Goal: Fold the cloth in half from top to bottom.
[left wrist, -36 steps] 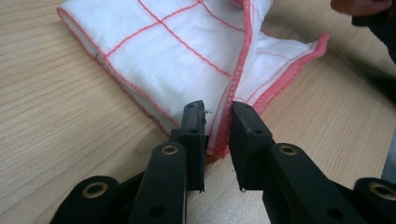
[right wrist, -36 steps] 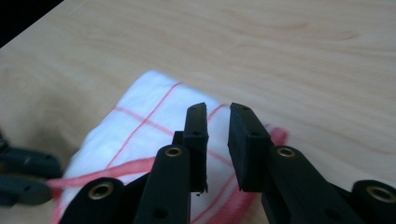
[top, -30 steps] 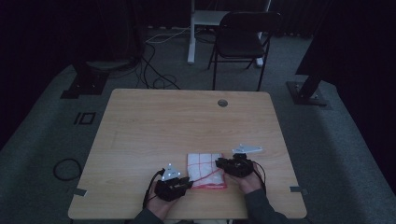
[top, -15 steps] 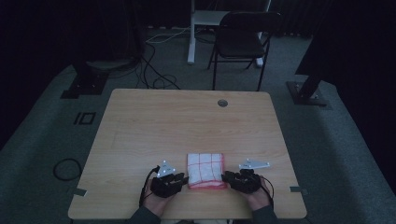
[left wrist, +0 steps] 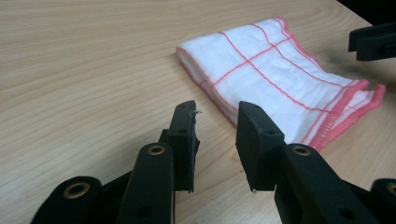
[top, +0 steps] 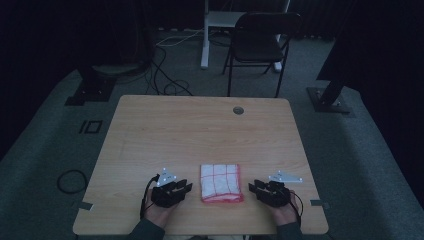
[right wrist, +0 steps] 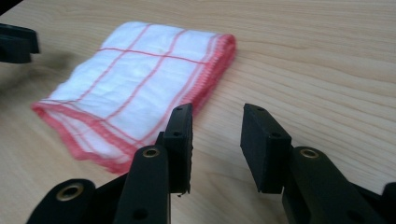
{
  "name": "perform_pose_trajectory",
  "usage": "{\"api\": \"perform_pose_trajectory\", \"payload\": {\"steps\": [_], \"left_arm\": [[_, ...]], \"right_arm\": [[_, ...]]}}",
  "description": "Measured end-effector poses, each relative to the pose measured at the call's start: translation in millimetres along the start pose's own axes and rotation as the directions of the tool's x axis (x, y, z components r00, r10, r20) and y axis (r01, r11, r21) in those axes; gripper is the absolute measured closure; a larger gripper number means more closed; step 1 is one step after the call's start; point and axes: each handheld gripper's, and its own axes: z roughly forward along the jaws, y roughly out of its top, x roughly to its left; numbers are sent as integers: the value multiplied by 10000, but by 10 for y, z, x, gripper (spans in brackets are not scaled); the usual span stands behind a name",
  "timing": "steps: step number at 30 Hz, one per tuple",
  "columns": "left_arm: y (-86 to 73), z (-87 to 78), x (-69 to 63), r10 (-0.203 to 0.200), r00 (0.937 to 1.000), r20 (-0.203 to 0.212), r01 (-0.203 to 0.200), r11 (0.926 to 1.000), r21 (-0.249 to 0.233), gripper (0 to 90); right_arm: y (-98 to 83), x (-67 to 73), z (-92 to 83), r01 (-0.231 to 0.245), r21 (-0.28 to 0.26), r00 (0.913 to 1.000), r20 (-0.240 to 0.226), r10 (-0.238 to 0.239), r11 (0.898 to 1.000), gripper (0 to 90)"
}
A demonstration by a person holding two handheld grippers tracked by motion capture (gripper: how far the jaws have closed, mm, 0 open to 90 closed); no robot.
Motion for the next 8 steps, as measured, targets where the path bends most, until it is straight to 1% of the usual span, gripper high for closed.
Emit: {"api": "perform_pose_trajectory", "payload": {"steps": [1,4,8], "left_arm": [[-2,-6,10,-20,10000,-42,20,10000,-4,683],[-10,-21,40,-53,9999,-118,53,10000,-9,679],[-15,-32,60,-90,9998,-183,89,10000,-23,679]], "right_arm": [[-7,-15,4,-56,-13,10000,52,56,10000,641],[-16,-32,14,28,13,9997,252,-28,10000,639],[-23,-38,30,57,36,9997,217,-58,10000,637]]}}
